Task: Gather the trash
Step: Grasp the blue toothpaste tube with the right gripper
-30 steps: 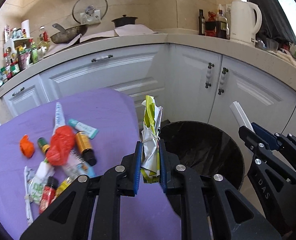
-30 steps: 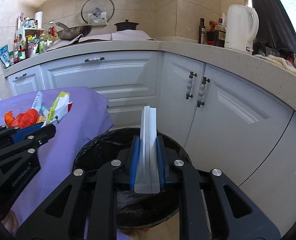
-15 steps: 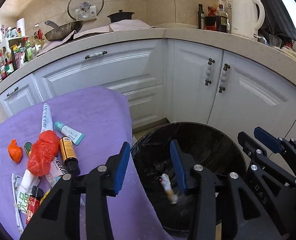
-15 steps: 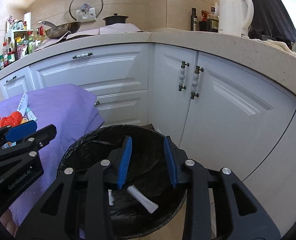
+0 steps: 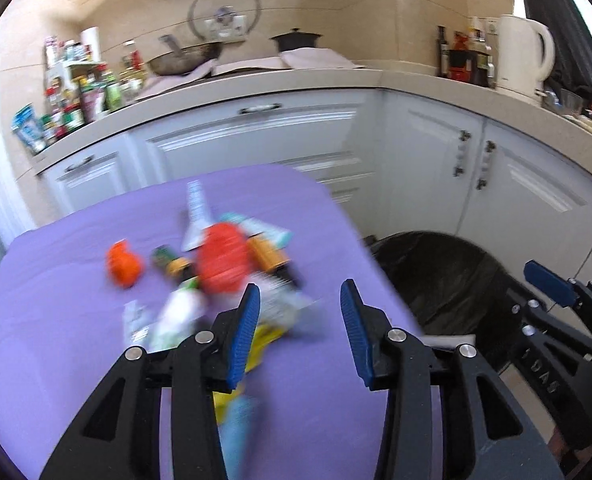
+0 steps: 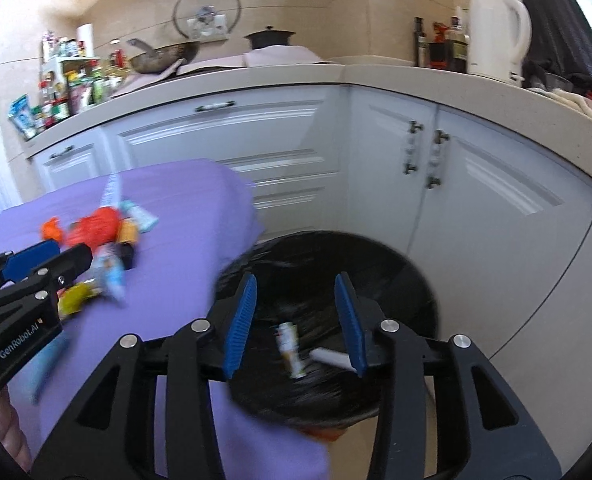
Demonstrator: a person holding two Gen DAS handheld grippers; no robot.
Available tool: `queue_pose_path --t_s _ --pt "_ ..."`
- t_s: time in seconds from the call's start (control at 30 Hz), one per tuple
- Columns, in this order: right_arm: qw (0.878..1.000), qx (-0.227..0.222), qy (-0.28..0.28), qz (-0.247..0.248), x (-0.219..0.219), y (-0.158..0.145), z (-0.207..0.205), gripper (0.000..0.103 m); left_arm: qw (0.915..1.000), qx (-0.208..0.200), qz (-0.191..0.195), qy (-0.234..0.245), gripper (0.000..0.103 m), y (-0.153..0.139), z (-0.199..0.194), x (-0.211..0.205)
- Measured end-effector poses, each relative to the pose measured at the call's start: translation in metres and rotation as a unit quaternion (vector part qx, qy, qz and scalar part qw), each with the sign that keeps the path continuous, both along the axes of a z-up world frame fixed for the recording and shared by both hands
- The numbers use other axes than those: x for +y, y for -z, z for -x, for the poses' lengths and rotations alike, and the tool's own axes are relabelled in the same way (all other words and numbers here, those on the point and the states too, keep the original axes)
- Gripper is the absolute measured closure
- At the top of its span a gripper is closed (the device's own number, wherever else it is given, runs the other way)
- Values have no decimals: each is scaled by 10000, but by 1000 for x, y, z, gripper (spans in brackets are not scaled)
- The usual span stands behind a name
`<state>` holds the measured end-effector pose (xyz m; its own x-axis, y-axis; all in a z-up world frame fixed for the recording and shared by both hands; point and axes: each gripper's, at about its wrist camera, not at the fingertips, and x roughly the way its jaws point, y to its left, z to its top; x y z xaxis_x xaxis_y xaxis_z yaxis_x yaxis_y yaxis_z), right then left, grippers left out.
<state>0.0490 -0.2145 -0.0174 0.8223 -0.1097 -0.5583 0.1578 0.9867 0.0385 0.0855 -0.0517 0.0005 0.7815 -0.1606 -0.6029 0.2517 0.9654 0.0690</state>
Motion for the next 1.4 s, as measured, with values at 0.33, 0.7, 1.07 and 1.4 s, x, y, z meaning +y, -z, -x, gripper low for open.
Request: queue_pose_path --t_s 0.33,0.7,1.07,1.4 --pt "9969 112 -784 44 96 0 11 59 9951 15 -264 -952 61 10 25 108" --pt "9909 400 -1280 108 167 12 14 59 9841 19 -428 -1724 59 23 36 200" --pt "9874 907 -1284 188 183 38 10 57 9782 66 -458 -2025 58 31 38 233" --pt "9849 870 -1456 347 176 38 20 88 9837 182 -233 -1772 52 31 39 206"
